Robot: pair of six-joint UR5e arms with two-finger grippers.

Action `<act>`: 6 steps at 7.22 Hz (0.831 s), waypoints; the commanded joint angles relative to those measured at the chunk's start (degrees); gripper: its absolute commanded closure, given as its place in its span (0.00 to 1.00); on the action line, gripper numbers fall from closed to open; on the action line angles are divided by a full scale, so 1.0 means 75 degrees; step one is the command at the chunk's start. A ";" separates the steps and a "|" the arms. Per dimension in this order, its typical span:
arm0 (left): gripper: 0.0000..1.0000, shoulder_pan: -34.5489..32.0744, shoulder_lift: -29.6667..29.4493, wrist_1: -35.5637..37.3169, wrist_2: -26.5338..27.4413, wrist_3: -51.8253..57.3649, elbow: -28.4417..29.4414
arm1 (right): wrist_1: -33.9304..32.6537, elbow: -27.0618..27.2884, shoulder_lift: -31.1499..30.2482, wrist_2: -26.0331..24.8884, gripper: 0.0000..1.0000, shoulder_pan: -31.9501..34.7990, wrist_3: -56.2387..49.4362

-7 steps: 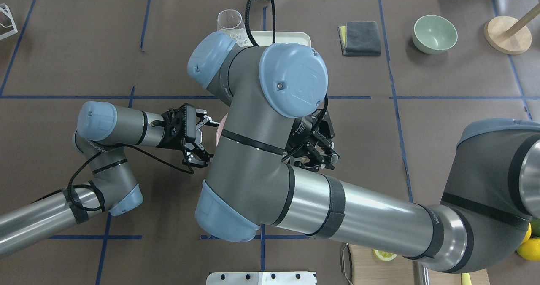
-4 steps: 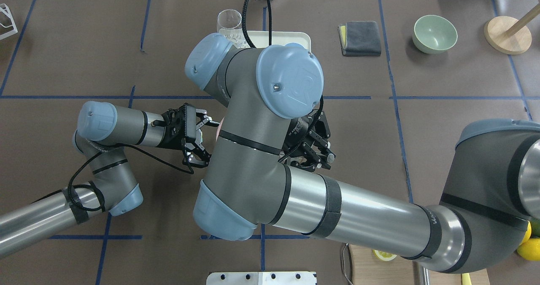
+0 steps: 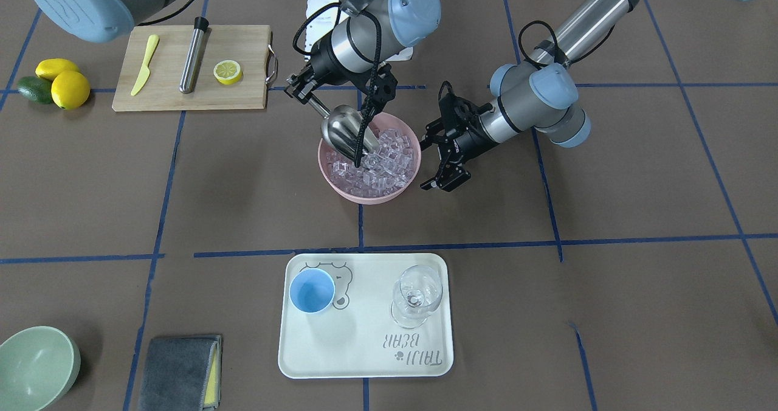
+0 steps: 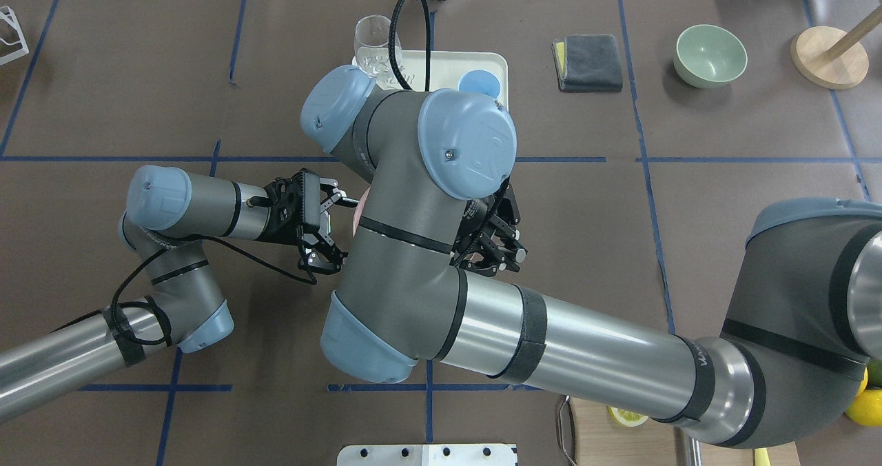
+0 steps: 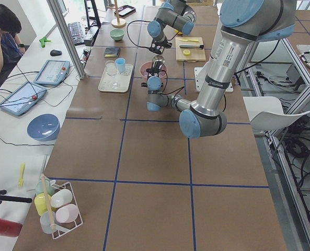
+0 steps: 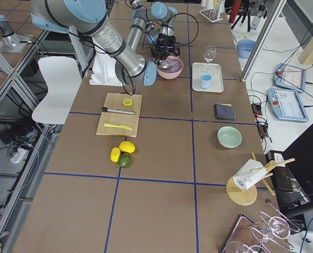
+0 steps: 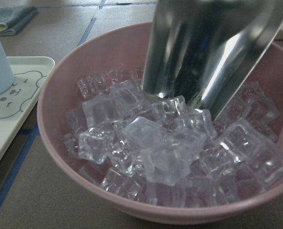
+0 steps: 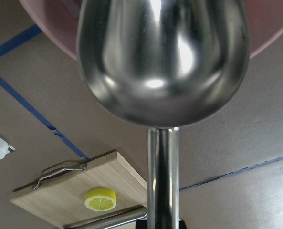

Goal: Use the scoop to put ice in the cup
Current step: 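Dig the scoop into the ice cubes with the right gripper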

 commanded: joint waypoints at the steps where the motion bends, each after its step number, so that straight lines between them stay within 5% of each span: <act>1: 0.00 0.0001 -0.0005 0.0000 0.0000 0.0000 -0.0006 | 0.0557 -0.0098 -0.0165 0.0000 1.00 -0.0053 0.0044; 6: 0.00 0.0001 -0.0005 0.0000 0.0000 0.0000 -0.0006 | 0.1789 -0.0051 -0.0693 0.0000 1.00 -0.0135 0.0243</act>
